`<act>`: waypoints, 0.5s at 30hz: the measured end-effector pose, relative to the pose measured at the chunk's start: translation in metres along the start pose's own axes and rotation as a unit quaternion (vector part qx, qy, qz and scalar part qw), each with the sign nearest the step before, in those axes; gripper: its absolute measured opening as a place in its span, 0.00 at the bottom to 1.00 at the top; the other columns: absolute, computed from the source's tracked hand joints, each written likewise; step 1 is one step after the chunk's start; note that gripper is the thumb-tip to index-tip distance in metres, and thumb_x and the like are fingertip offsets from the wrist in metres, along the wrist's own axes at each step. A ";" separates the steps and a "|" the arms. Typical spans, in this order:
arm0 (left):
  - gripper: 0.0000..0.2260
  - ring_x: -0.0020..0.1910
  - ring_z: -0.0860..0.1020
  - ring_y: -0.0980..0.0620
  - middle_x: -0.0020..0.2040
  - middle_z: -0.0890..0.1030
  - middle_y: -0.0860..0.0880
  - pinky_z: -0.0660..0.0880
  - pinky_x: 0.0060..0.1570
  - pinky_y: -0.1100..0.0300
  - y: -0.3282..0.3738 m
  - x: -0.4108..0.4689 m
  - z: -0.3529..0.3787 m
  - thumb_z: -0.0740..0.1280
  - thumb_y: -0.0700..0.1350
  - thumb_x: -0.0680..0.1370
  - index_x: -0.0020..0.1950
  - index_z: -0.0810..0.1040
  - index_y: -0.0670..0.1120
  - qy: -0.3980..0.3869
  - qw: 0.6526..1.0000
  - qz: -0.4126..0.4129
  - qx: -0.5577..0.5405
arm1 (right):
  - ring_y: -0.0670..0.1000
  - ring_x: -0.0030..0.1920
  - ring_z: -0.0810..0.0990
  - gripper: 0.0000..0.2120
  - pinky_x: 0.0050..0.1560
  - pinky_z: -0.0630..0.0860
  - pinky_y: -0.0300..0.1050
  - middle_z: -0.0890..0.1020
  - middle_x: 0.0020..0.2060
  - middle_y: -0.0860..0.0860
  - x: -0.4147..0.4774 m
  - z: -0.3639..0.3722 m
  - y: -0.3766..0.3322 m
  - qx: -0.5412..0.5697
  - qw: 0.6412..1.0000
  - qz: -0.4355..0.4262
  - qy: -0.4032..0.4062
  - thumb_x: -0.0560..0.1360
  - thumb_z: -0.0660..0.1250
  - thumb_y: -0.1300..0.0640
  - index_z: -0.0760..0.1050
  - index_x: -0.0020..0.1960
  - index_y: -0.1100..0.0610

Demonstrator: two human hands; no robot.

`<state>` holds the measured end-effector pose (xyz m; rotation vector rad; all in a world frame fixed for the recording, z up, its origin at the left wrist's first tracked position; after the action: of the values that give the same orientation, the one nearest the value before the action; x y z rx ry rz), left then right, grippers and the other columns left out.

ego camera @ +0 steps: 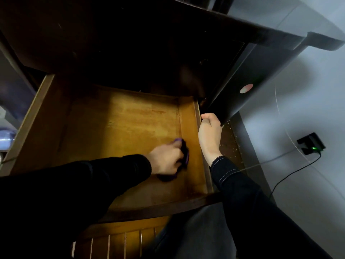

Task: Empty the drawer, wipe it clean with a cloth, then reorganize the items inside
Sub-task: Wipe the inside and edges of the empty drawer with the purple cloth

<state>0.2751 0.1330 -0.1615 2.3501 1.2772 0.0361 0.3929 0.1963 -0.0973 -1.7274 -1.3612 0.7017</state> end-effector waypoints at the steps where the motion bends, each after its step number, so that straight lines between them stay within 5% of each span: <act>1: 0.10 0.52 0.78 0.41 0.61 0.71 0.44 0.78 0.49 0.50 0.014 -0.011 0.013 0.66 0.47 0.78 0.57 0.81 0.46 -0.047 0.998 0.030 0.011 | 0.50 0.42 0.78 0.14 0.45 0.77 0.52 0.81 0.44 0.51 0.000 0.000 0.000 -0.003 1.000 0.003 -0.001 0.81 0.54 0.60 0.77 0.58 0.55; 5: 0.14 0.65 0.71 0.41 0.69 0.68 0.42 0.75 0.58 0.48 0.051 -0.041 0.046 0.67 0.41 0.76 0.61 0.80 0.45 -0.172 0.978 0.119 0.021 | 0.49 0.40 0.78 0.13 0.44 0.77 0.52 0.80 0.42 0.50 -0.001 0.000 0.000 -0.010 1.000 -0.002 0.003 0.81 0.54 0.59 0.77 0.57 0.54; 11: 0.15 0.50 0.70 0.52 0.53 0.69 0.51 0.65 0.42 0.63 0.051 -0.042 0.034 0.65 0.38 0.76 0.59 0.82 0.49 -0.154 0.980 0.118 -0.053 | 0.44 0.42 0.78 0.14 0.40 0.72 0.40 0.79 0.43 0.46 0.001 0.000 0.002 -0.014 1.000 -0.006 0.003 0.82 0.55 0.59 0.77 0.60 0.56; 15: 0.15 0.52 0.73 0.46 0.56 0.71 0.46 0.71 0.48 0.53 0.057 -0.040 0.040 0.61 0.35 0.78 0.60 0.81 0.44 -0.175 0.974 0.081 -0.115 | 0.41 0.41 0.77 0.14 0.36 0.69 0.36 0.79 0.42 0.43 0.002 -0.001 0.002 -0.023 1.000 -0.006 0.008 0.82 0.55 0.59 0.77 0.60 0.55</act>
<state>0.3064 0.0592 -0.1664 2.1368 0.8626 -0.1647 0.3949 0.1974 -0.0981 -1.7557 -1.3848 0.6543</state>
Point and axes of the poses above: each hand's wrist, its own x-axis towards the middle knuckle, its own z-axis out of the palm, y = z × x, the point moved 9 cm from there along x, towards the middle knuckle
